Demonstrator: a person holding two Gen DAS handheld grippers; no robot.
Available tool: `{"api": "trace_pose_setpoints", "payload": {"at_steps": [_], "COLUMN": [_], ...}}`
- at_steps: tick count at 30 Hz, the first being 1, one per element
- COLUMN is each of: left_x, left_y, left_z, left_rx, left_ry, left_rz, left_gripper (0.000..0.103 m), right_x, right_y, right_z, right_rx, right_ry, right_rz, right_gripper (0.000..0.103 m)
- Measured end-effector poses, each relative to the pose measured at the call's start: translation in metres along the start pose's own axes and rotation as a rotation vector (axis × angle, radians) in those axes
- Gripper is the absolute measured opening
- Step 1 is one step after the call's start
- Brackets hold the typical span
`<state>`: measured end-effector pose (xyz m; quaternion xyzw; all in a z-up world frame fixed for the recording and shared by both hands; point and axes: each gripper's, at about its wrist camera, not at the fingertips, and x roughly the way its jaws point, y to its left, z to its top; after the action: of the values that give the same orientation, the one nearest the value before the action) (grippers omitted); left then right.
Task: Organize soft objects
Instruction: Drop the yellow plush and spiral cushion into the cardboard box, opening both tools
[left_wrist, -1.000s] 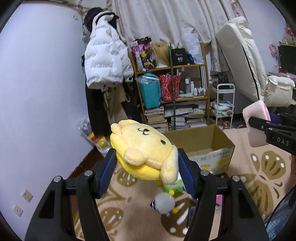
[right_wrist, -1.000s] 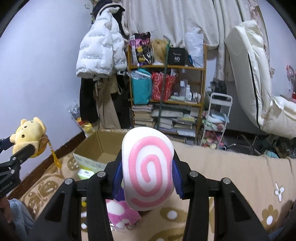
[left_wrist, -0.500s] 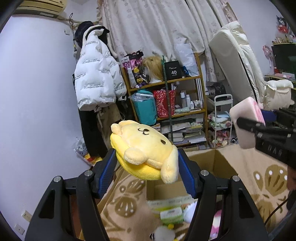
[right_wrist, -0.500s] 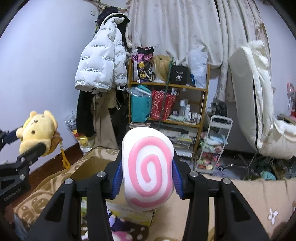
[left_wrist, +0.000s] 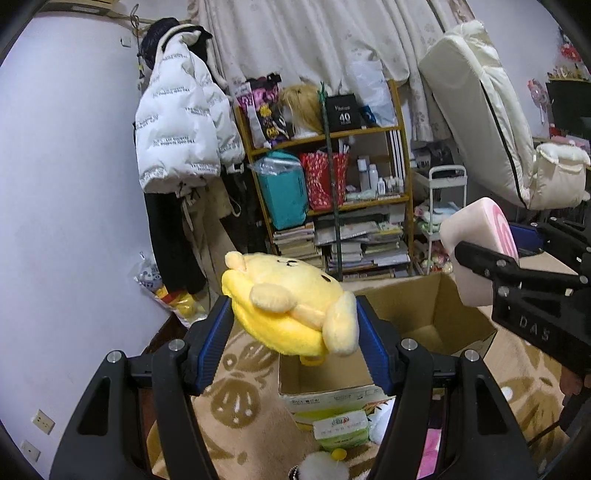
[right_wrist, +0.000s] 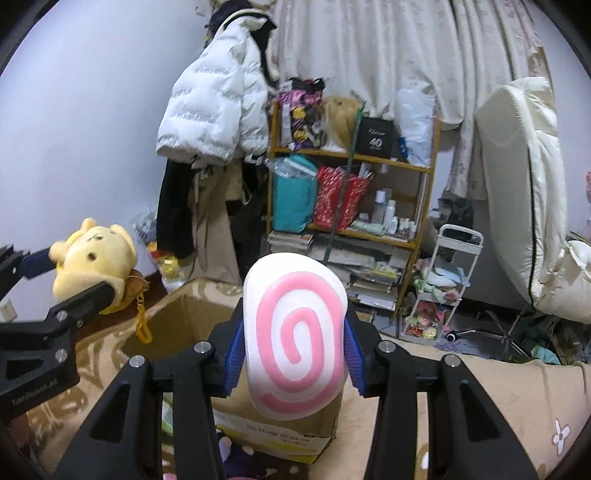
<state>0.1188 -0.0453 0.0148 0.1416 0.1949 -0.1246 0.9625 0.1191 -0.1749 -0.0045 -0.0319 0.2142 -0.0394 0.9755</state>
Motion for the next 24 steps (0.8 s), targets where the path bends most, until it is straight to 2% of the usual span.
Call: {"api": "trace_pose_setpoints", "payload": {"at_steps": [2, 8, 17, 21, 24], "left_x": [0.007, 0.028, 0.055, 0.061, 0.061], "left_y": [-0.003, -0.007, -0.006, 0.001, 0.004], "left_z": [-0.003, -0.014, -0.029, -0.031, -0.032], "left_rx": [0.008, 0.002, -0.046, -0.115, -0.115], "left_ry": [0.012, 0.045, 0.137, 0.177, 0.176], "left_rz": [-0.003, -0.017, -0.040, -0.087, -0.124], "left_gripper": [0.065, 0.065, 0.066, 0.066, 0.066], "right_x": [0.005, 0.021, 0.039, 0.039, 0.042], "right_y": [0.000, -0.013, -0.015, -0.015, -0.016], "right_z": [-0.005, -0.023, -0.036, -0.036, -0.037], "right_rx": [-0.004, 0.097, 0.116, 0.126, 0.152], "right_ry": [0.003, 0.033, 0.081, 0.084, 0.101], "right_rz": [0.006, 0.014, 0.026, 0.030, 0.035], "right_gripper": [0.049, 0.049, 0.049, 0.050, 0.050]}}
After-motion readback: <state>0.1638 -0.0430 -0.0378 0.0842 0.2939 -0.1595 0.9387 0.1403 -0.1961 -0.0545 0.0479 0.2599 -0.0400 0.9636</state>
